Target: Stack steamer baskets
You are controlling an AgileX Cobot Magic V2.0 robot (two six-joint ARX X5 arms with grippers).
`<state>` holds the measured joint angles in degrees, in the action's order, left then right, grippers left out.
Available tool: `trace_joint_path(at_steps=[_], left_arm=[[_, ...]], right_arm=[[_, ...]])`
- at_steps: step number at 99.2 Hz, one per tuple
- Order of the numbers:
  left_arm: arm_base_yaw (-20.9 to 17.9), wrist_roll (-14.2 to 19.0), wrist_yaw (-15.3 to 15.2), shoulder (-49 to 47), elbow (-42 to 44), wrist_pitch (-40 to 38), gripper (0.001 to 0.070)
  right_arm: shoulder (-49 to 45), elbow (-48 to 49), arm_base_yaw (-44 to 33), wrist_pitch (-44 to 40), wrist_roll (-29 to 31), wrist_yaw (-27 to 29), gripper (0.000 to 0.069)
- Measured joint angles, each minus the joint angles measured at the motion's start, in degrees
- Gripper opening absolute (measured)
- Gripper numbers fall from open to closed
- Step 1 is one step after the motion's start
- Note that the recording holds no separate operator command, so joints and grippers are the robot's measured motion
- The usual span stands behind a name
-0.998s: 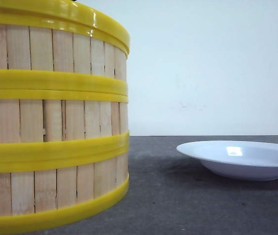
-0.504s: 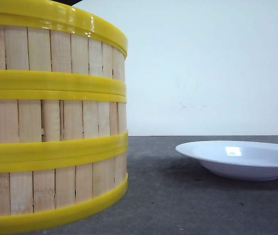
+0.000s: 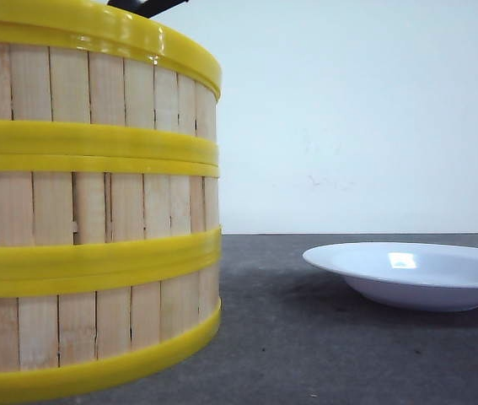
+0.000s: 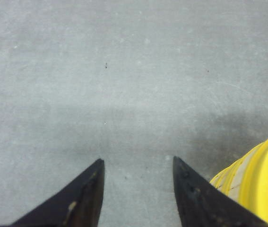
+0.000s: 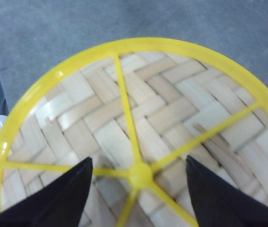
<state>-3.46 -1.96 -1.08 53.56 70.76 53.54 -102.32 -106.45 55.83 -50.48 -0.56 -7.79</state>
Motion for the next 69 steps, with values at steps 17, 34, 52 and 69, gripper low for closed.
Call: trace_joint_path(at_steps=[17,34,52,69], left_arm=[[0.0,0.0,1.4,0.0,0.0,0.0,0.0267],[0.0,0.0,4.0,-0.1,0.0,0.0,0.0267],[0.4,0.0,8.2,-2.4,0.0,0.0,0.0267],[1.1,0.2,9.0,-5.0,0.0,0.0,0.0267]], right_arm=[[7.5,0.0,-1.4,-2.4,0.4,3.8,0.04],[16.5,-0.2,-5.4,-5.4,0.4,7.7,0.04],[24.8,6.2,-12.0,-7.6,0.4,10.8,0.04],[34.2,19.6,-21.4,-6.1,0.9,10.8,0.04]])
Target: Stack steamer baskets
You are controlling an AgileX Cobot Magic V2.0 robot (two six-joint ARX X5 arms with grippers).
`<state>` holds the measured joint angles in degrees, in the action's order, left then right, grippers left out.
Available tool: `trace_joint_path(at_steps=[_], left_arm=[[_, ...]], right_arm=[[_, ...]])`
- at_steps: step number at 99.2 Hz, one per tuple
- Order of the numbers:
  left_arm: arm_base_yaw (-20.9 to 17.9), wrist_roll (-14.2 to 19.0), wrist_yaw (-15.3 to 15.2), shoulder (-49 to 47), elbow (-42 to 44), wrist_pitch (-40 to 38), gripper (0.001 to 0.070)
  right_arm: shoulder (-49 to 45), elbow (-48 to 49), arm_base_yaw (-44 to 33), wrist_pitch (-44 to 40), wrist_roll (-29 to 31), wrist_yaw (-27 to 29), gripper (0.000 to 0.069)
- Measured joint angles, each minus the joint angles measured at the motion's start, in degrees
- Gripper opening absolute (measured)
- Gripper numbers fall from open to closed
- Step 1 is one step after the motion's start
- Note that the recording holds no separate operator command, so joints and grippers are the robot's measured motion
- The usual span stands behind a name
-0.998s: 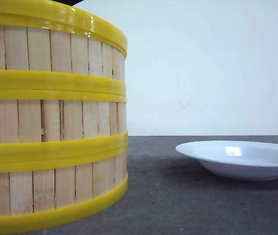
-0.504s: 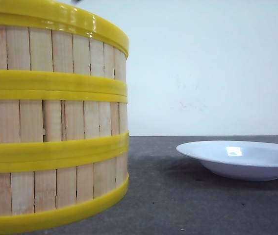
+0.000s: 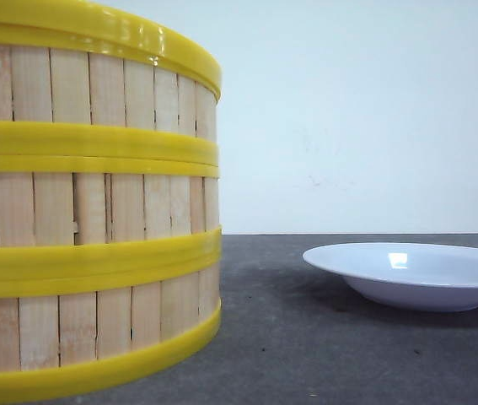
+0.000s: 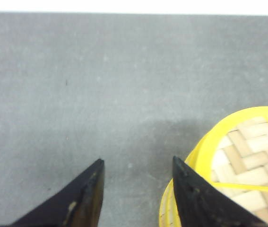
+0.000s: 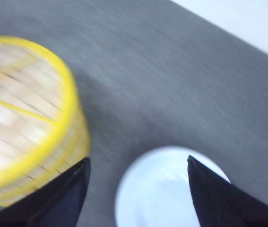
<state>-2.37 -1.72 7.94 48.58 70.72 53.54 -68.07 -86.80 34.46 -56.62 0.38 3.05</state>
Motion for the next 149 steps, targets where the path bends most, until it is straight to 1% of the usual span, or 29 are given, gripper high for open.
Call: trace_joint_path(at_steps=[8,22,37,47,52,62,81,85,87,88,89,90,91,92,95,97,100,106,118,149], left_arm=[[0.3,0.2,1.3,-0.9,-1.1,-0.2,0.0267],[0.6,0.4,1.5,-2.6,-5.6,-0.4,0.0267],[0.6,1.0,1.5,-6.6,-13.0,-1.6,0.0267],[0.6,1.1,3.2,-9.7,-17.4,-1.6,0.0267],[0.6,1.1,3.9,-10.9,-19.0,-1.5,0.0267],[0.6,1.1,4.0,-12.5,-20.2,-1.8,0.0267],[0.6,1.2,4.0,-13.1,-20.2,-2.8,0.0266],[0.6,1.2,4.0,-13.0,-20.2,-2.8,0.0253],[0.6,1.2,4.0,-13.0,-20.2,-2.8,0.0221],[0.6,1.2,4.0,-13.0,-20.2,-2.8,0.0212],[0.6,1.2,4.0,-13.0,-20.2,-2.8,0.0182],[0.6,1.2,4.0,-13.0,-20.2,-2.8,0.017],[0.6,1.3,4.0,-13.0,-20.2,-2.8,0.0136],[0.6,1.3,4.0,-13.0,-20.2,-2.8,0.0117],[0.6,1.4,4.0,-13.0,-20.2,-2.8,0.008],[0.6,1.4,4.0,-13.0,-20.2,-2.8,0.0064],[0.6,1.4,4.0,-12.9,-20.2,-2.9,0.0048],[0.6,1.4,4.0,-12.9,-20.2,-3.0,0.0034],[0.6,1.9,4.0,-13.0,-20.2,-3.0,0.0031],[0.6,2.4,4.0,-13.0,-20.2,-3.0,0.0031]], right_arm=[[5.0,7.3,-5.5,1.2,0.3,0.0,0.04],[13.3,19.3,-15.5,1.2,1.0,-0.2,0.04],[21.3,30.6,-25.4,1.2,1.6,-3.7,0.04],[26.3,35.9,-30.3,1.2,2.6,-4.4,0.04],[28.5,37.6,-31.7,1.2,3.1,-4.4,0.04],[31.2,39.0,-32.7,1.6,3.8,-4.5,0.04],[31.4,39.0,-32.7,0.9,4.3,-4.6,0.04],[31.2,39.1,-32.7,0.6,4.3,-4.6,0.0397],[31.2,39.1,-32.7,0.5,4.3,-4.6,0.0386],[31.2,39.1,-32.7,0.5,4.4,-4.6,0.0375],[31.2,39.1,-32.7,0.5,4.4,-4.6,0.0362],[31.2,39.1,-32.7,0.5,4.4,-4.6,0.0345],[31.2,39.1,-32.7,0.5,4.4,-4.6,0.0324],[31.2,39.1,-32.7,0.5,4.4,-4.7,0.0301],[31.2,39.1,-32.7,0.5,4.4,-4.8,0.0215],[31.2,39.1,-32.7,0.5,4.3,-4.9,0.0159],[31.3,39.1,-32.7,0.5,4.3,-5.0,0.0105],[31.3,39.1,-32.7,0.5,4.3,-4.9,0.005],[31.3,39.1,-32.7,0.5,4.4,-4.7,0.002],[31.3,39.1,-32.7,0.6,4.4,-4.7,0.0016]])
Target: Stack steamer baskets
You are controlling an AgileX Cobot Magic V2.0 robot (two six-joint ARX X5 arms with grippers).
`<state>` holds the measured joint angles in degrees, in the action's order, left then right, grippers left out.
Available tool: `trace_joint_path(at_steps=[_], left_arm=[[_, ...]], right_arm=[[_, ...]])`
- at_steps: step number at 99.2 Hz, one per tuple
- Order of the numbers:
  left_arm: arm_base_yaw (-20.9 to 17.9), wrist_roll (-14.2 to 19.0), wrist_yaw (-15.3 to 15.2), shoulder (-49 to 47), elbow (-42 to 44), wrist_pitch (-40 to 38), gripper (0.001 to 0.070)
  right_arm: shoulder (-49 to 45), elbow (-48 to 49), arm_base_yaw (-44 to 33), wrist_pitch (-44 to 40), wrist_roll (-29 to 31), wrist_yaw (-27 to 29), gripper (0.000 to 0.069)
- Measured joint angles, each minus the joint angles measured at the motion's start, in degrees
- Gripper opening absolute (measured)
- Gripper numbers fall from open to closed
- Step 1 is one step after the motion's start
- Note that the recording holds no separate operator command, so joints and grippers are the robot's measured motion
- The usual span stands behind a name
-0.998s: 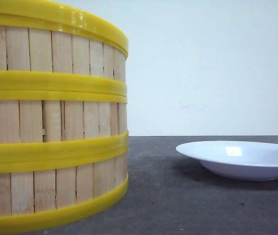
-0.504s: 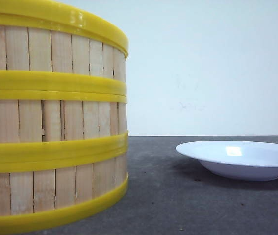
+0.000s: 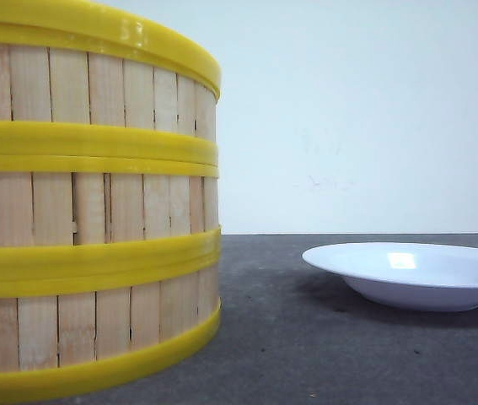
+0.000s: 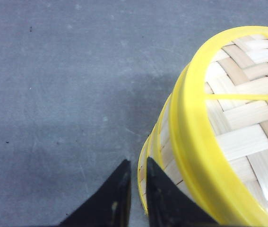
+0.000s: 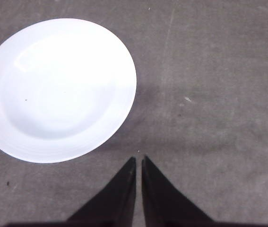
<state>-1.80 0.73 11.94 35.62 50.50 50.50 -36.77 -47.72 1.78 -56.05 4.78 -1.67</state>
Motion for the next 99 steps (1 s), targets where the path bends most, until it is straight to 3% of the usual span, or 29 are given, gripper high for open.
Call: trace_joint_path(at_steps=[21,30,42,68,84,99], left_arm=[[0.0,0.1,-0.1,-0.4,-0.1,-0.3,0.0031],[0.0,-0.8,-2.2,-3.0,-2.4,-2.4,0.0031],[0.0,-0.9,-3.5,-10.1,-10.7,-7.5,0.0029],[3.2,1.5,-8.3,-26.8,-33.5,-27.9,0.0025],[3.6,1.7,-11.9,-35.0,-42.2,-31.5,0.0025],[3.6,2.2,-12.2,-34.8,-46.6,-33.9,0.0025]], right_arm=[[0.0,0.0,0.0,0.0,0.0,0.0,0.0016],[0.0,0.0,0.0,0.0,0.0,0.0,0.0016],[0.0,0.0,0.0,0.0,0.0,0.0,0.0016],[0.0,0.0,0.0,0.0,0.0,0.0,0.0016],[0.0,0.0,0.0,0.0,0.0,0.0,0.0016],[0.0,0.0,0.0,0.1,0.0,0.0,0.0016]])
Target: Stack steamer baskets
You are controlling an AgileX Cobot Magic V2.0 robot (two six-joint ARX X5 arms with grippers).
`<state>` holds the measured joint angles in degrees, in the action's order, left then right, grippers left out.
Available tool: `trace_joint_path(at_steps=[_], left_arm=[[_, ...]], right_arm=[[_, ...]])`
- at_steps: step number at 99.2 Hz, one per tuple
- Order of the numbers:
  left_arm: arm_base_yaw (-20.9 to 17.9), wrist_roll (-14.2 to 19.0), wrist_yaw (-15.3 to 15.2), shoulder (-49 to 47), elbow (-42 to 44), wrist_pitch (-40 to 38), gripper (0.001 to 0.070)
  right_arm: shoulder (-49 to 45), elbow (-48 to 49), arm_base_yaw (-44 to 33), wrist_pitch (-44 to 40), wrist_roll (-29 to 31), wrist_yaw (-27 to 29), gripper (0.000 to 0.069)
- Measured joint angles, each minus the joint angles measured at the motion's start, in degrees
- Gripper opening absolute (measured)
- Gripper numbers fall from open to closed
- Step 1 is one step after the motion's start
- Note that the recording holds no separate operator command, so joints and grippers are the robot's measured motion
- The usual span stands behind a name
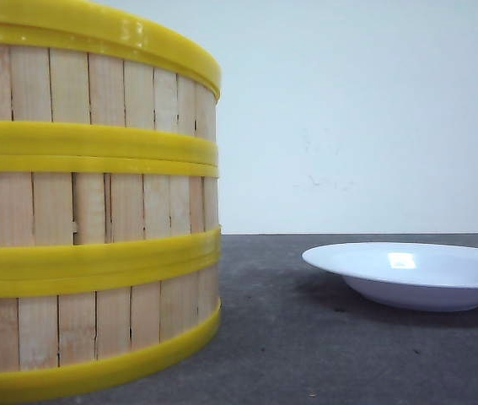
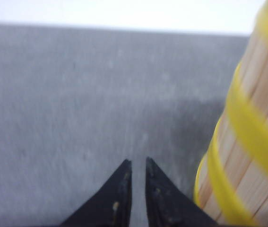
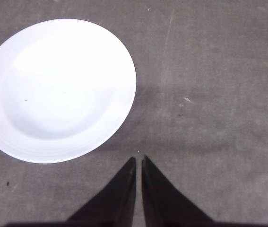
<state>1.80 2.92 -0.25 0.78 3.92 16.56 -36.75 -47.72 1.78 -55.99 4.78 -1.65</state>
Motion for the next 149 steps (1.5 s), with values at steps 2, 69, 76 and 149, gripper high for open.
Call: trace_joint_path(at_steps=[2,69,76,149], left_arm=[[0.0,0.2,0.1,0.0,0.0,-0.3,0.0025],[0.1,2.3,0.2,-0.5,-2.1,-6.0,0.0025],[0.1,2.3,0.2,-0.5,-2.1,-6.0,0.0025],[0.1,2.3,0.2,-0.5,-2.1,-6.0,0.0025]], right_arm=[[0.0,0.0,0.0,0.1,0.0,0.0,0.0016],[0.0,0.0,0.0,0.7,0.0,0.1,0.0016],[0.0,0.0,0.0,0.7,0.0,0.1,0.0016],[18.1,23.9,0.0,34.3,0.0,0.3,0.0016]])
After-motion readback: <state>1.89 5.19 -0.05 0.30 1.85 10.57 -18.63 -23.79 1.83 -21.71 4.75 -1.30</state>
